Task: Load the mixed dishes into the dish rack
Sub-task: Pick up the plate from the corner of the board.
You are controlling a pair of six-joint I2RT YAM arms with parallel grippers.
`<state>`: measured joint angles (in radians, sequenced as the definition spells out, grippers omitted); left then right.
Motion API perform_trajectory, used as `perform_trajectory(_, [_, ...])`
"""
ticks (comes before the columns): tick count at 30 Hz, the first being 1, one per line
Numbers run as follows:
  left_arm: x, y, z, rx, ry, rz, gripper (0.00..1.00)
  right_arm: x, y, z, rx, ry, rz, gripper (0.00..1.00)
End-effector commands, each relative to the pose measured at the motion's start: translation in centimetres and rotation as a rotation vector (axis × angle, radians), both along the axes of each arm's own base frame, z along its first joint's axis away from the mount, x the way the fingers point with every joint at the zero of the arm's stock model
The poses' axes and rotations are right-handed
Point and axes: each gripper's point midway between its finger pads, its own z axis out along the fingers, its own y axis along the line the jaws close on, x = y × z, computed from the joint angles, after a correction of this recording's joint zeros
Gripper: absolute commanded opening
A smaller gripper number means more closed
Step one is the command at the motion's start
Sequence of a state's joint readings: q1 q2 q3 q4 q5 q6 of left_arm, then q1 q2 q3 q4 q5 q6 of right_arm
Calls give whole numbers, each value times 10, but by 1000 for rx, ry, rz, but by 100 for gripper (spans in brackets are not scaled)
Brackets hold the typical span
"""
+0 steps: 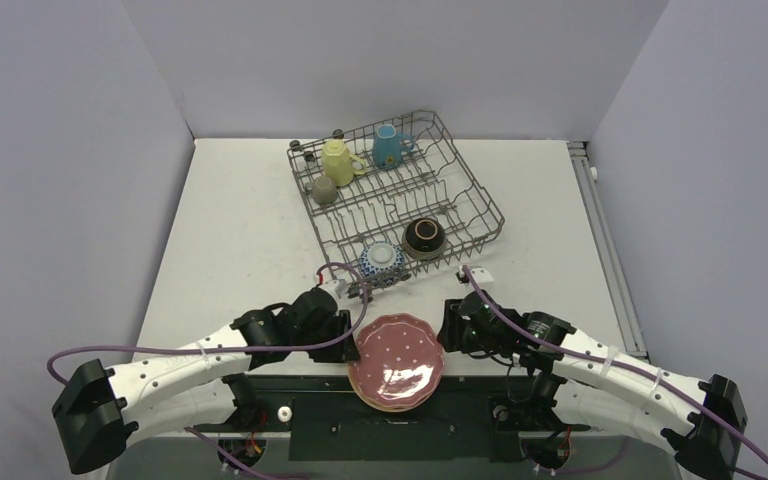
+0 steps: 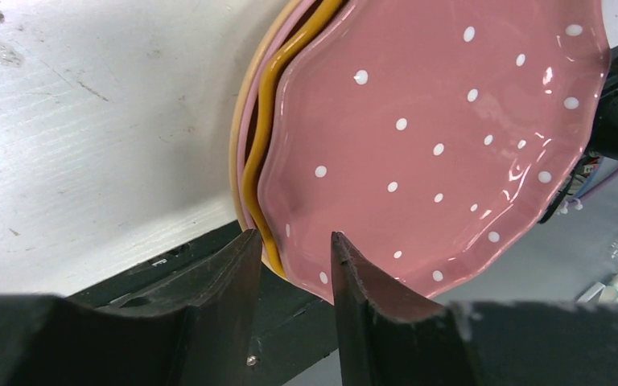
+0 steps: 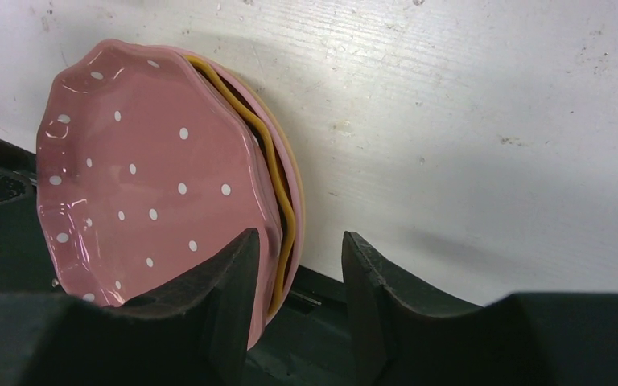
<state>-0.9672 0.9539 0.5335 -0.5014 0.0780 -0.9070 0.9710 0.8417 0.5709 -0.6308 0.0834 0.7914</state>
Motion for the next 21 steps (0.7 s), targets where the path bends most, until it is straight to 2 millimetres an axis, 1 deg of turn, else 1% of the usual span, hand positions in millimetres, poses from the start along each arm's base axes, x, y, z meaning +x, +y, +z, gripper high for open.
perform_trajectory(1, [12,-5,5,-8,-51,31,33,7,7,4,44,-42,-21,38])
perform_trajectory(6, [11,-3,1,7,-50,33,27,6,11,2,57,-40,-17,37])
perform_trajectory(10, [10,-4,-4,17,-42,28,22,6,13,0,60,-37,-11,34])
perform_trajectory(16, [9,-4,-9,17,-38,26,12,4,16,-2,73,-32,-5,32])
perform_trajectory(21, [8,-4,-13,19,-34,27,5,1,25,-2,103,-18,14,31])
